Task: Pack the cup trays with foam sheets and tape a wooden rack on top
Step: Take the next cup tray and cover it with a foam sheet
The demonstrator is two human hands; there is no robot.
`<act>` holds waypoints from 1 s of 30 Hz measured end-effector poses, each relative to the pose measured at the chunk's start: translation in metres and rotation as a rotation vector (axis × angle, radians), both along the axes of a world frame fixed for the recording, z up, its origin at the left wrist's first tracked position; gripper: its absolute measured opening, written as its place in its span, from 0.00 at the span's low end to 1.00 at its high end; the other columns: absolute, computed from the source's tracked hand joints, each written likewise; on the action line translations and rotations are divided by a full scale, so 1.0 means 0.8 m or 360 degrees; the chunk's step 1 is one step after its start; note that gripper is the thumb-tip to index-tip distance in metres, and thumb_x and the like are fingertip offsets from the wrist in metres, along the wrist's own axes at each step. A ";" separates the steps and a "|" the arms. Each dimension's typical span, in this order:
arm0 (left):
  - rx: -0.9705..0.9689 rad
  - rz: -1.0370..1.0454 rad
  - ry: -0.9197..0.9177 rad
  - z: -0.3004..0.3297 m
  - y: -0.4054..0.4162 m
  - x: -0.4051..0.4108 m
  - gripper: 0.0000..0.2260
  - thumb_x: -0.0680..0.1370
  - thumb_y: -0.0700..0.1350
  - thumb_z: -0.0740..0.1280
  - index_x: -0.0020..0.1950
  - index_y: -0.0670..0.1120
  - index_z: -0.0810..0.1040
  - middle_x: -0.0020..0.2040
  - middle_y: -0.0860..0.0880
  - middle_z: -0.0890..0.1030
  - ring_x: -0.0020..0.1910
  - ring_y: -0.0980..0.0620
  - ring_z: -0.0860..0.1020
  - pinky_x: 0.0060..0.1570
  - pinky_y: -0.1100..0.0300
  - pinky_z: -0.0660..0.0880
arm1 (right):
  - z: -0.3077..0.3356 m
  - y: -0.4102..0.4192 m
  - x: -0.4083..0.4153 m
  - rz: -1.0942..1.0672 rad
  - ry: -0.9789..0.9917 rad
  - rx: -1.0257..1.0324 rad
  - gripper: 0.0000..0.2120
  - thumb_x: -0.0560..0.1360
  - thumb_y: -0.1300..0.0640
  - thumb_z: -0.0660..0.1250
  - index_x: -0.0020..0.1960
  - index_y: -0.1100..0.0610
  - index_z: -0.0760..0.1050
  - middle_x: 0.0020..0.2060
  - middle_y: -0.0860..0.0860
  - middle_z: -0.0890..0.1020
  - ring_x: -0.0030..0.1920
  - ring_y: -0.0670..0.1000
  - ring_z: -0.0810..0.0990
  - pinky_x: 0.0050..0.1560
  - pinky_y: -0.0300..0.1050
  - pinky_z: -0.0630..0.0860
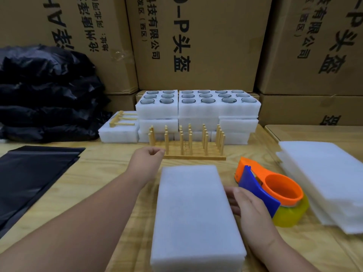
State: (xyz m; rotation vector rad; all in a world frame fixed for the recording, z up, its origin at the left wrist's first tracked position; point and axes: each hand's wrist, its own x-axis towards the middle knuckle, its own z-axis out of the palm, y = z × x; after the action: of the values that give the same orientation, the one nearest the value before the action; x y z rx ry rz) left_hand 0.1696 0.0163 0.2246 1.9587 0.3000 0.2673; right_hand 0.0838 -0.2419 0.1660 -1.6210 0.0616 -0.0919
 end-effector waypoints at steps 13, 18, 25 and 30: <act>0.0215 -0.0350 0.0354 0.014 -0.021 0.067 0.26 0.82 0.52 0.66 0.80 0.58 0.64 0.77 0.46 0.69 0.59 0.49 0.69 0.56 0.55 0.70 | -0.018 0.000 0.012 -0.0034 -0.0114 0.0197 0.22 0.87 0.58 0.52 0.49 0.61 0.84 0.45 0.55 0.88 0.48 0.53 0.87 0.47 0.45 0.78; 0.0261 -0.0316 0.0362 0.007 -0.032 0.075 0.29 0.82 0.52 0.66 0.82 0.54 0.61 0.80 0.46 0.66 0.74 0.42 0.68 0.67 0.51 0.71 | -0.018 0.001 0.011 -0.0049 -0.0111 0.0236 0.23 0.86 0.57 0.52 0.48 0.62 0.84 0.44 0.56 0.88 0.46 0.56 0.87 0.46 0.47 0.79; 0.0340 -0.0197 0.0274 0.002 -0.037 0.070 0.31 0.82 0.50 0.67 0.83 0.46 0.60 0.82 0.46 0.61 0.78 0.43 0.65 0.70 0.53 0.66 | -0.011 0.003 0.007 -0.0063 -0.0104 0.0199 0.22 0.87 0.57 0.53 0.49 0.62 0.84 0.43 0.56 0.88 0.47 0.58 0.86 0.50 0.54 0.79; 0.0486 -0.0010 -0.0100 0.023 -0.037 0.055 0.23 0.82 0.46 0.65 0.76 0.43 0.71 0.74 0.43 0.72 0.73 0.43 0.70 0.70 0.52 0.68 | -0.006 0.002 0.003 -0.0053 -0.0142 0.0096 0.23 0.87 0.56 0.53 0.49 0.60 0.85 0.43 0.53 0.88 0.47 0.53 0.86 0.49 0.48 0.82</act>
State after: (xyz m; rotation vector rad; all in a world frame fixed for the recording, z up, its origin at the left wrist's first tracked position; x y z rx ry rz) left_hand 0.2136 -0.0134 0.2427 2.2461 0.2212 0.3884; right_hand 0.0865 -0.2406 0.1613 -1.5538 0.0222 -0.1860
